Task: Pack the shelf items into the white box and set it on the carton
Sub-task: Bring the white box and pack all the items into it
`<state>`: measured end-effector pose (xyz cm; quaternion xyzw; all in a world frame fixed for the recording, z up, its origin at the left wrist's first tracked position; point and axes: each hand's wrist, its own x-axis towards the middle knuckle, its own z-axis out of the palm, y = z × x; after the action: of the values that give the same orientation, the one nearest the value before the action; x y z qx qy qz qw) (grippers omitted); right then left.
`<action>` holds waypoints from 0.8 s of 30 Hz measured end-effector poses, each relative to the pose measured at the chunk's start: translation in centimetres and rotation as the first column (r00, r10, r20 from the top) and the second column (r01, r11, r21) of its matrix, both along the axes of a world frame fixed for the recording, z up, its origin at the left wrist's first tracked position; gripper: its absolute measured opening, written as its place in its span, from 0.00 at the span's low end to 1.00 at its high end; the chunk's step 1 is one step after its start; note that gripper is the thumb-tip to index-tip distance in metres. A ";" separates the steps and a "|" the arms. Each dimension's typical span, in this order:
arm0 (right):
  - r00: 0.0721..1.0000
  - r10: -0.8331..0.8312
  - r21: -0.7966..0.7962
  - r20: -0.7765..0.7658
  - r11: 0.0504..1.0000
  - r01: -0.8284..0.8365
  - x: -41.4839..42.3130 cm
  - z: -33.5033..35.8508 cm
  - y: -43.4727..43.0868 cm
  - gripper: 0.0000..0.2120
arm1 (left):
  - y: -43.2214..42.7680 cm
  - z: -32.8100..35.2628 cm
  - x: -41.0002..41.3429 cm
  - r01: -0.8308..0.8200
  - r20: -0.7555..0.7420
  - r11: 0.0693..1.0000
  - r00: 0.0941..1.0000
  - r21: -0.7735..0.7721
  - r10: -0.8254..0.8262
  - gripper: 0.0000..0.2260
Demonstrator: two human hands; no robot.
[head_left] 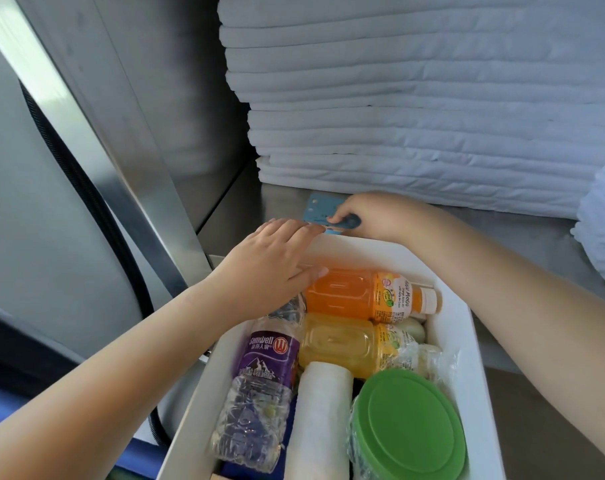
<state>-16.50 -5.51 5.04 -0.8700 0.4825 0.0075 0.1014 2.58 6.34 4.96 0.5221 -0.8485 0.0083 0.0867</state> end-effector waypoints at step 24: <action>0.986 -0.153 -0.295 0.072 0.941 0.168 -0.5 0.2 0.4 0.37 | -0.2 0.0 0.1 -0.010 -0.077 0.999 0.997 0.033 0.013 0.29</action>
<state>-17.00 -5.06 5.27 -0.8330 0.5447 -0.0949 -0.0198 2.71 6.09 4.94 0.5282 -0.8415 -0.0250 0.1109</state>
